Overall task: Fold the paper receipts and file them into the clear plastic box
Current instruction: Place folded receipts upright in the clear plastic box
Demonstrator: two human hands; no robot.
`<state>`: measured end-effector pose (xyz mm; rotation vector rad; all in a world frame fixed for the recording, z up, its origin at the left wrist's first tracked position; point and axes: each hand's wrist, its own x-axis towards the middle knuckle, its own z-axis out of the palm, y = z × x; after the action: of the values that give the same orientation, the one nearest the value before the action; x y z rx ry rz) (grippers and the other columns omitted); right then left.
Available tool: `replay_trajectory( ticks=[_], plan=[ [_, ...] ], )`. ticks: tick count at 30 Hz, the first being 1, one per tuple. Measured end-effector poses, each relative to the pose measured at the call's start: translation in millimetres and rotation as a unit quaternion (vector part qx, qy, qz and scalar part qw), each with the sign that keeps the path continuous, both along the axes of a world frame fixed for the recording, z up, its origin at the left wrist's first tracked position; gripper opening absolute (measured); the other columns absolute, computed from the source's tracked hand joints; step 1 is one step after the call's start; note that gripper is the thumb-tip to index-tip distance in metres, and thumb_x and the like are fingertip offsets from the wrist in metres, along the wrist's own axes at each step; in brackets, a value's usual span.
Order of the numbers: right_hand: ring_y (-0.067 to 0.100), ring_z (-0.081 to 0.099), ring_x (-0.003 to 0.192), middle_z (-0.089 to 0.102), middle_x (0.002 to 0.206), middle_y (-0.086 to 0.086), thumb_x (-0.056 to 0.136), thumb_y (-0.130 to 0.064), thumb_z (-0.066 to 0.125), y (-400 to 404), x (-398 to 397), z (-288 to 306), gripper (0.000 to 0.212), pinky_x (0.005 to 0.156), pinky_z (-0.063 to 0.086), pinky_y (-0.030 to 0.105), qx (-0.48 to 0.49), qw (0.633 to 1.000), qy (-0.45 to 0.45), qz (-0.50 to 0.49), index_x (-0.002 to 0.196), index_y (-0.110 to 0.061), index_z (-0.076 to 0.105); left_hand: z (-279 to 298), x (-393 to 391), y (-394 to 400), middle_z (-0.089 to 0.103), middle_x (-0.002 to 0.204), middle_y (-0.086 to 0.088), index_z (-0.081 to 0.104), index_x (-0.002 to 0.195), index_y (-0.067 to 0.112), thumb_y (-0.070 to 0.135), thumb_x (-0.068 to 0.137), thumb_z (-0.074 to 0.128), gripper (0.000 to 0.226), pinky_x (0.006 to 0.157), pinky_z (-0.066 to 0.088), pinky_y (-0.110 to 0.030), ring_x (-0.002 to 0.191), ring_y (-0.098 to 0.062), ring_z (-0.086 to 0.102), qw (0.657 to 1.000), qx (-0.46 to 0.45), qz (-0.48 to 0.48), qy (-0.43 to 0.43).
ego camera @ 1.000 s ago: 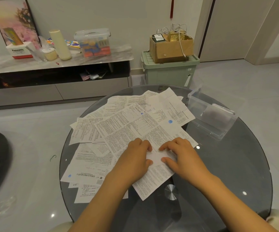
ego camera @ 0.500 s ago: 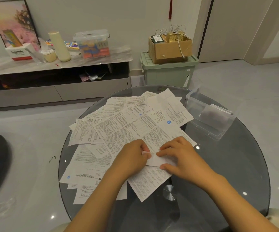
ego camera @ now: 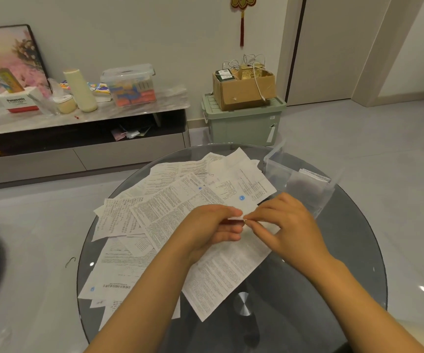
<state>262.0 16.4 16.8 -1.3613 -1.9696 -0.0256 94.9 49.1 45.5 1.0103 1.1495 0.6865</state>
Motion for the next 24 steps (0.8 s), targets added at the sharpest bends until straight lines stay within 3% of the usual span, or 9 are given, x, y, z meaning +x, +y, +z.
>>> replay_trajectory(
  ticks=[5, 9, 12, 14, 16, 18, 21, 24],
  plan=[
    [0.014, 0.047, 0.076, 0.064, 0.073, -0.009, 0.080, -0.028, 0.072, 11.3, 29.9, 25.2, 0.006, 0.063, 0.031, 0.016, -0.024, 0.996, 0.018, -0.081, 0.077, -0.024, 0.074, 18.4, 34.6, 20.0, 0.067, 0.082, -0.011, 0.065, 0.105, -0.002, 0.021, 0.098, 0.046, 0.030, 0.064, 0.056, -0.024, 0.067, -0.014, 0.065, 0.999, 0.032, -0.028, 0.005],
    [0.011, 0.040, 0.078, 0.056, 0.074, -0.012, 0.082, -0.027, 0.069, 20.7, 55.5, 37.4, 0.006, 0.062, 0.030, 0.022, -0.057, 0.989, 0.012, -0.133, 0.079, -0.024, 0.073, 26.3, 69.0, 32.7, 0.064, 0.084, -0.010, 0.065, 0.097, 0.003, 0.019, 0.098, 0.044, 0.026, 0.066, 0.056, -0.024, 0.071, -0.015, 0.064, 0.998, 0.047, -0.049, -0.003],
    [0.010, 0.041, 0.080, 0.057, 0.076, -0.010, 0.085, -0.027, 0.065, 31.7, 76.1, 49.2, 0.009, 0.063, 0.032, 0.024, -0.073, 0.982, 0.001, -0.172, 0.083, -0.023, 0.073, 32.9, 93.4, 45.3, 0.065, 0.087, -0.011, 0.059, 0.110, 0.004, 0.016, 0.098, 0.043, 0.024, 0.076, 0.057, -0.029, 0.079, -0.020, 0.066, 0.998, 0.047, -0.040, -0.022],
    [0.013, 0.044, 0.081, 0.063, 0.079, -0.005, 0.086, -0.025, 0.063, 41.1, 90.6, 56.5, 0.011, 0.065, 0.035, 0.028, -0.074, 0.976, 0.007, -0.207, 0.084, -0.021, 0.074, 35.5, 108.9, 53.7, 0.065, 0.092, -0.011, 0.052, 0.121, 0.004, 0.013, 0.098, 0.042, 0.026, 0.075, 0.057, -0.029, 0.078, -0.019, 0.066, 0.996, 0.083, -0.033, -0.010],
    [0.015, 0.048, 0.079, 0.068, 0.082, -0.001, 0.086, -0.022, 0.062, 51.7, 106.0, 62.2, 0.013, 0.065, 0.036, 0.028, -0.068, 0.966, 0.026, -0.246, 0.084, -0.019, 0.074, 32.3, 125.2, 63.2, 0.065, 0.099, -0.010, 0.051, 0.119, 0.011, 0.007, 0.095, 0.041, 0.026, 0.072, 0.056, -0.026, 0.077, -0.015, 0.065, 0.985, 0.163, -0.038, 0.045],
    [0.018, 0.054, 0.078, 0.070, 0.083, 0.002, 0.086, -0.021, 0.062, 62.3, 119.3, 65.7, 0.013, 0.064, 0.041, 0.029, -0.069, 0.959, 0.041, -0.272, 0.086, -0.017, 0.075, 23.1, 139.2, 75.8, 0.066, 0.105, -0.002, 0.059, 0.112, 0.019, 0.009, 0.092, 0.043, 0.028, 0.082, 0.051, -0.028, 0.090, -0.014, 0.063, 0.943, 0.290, -0.063, 0.153],
    [0.022, 0.061, 0.080, 0.071, 0.085, 0.004, 0.086, -0.021, 0.063, 78.9, 131.1, 64.1, 0.012, 0.066, 0.045, 0.030, -0.097, 0.950, 0.036, -0.296, 0.089, -0.017, 0.074, 10.5, 154.1, 91.7, 0.065, 0.118, 0.004, 0.065, 0.115, 0.022, 0.015, 0.092, 0.040, 0.034, 0.100, 0.028, -0.030, 0.111, -0.017, 0.053, 0.824, 0.430, -0.165, 0.330],
    [0.024, 0.061, 0.085, 0.071, 0.088, 0.004, 0.085, -0.020, 0.062, 95.3, 135.0, 56.0, 0.012, 0.065, 0.043, 0.028, -0.128, 0.942, -0.002, -0.309, 0.089, -0.017, 0.073, 2.2, 164.5, 104.2, 0.065, 0.117, -0.003, 0.066, 0.112, 0.015, 0.029, 0.085, 0.024, 0.051, 0.098, 0.020, -0.034, 0.111, -0.021, 0.051, 0.734, 0.495, -0.230, 0.404]
  ],
)
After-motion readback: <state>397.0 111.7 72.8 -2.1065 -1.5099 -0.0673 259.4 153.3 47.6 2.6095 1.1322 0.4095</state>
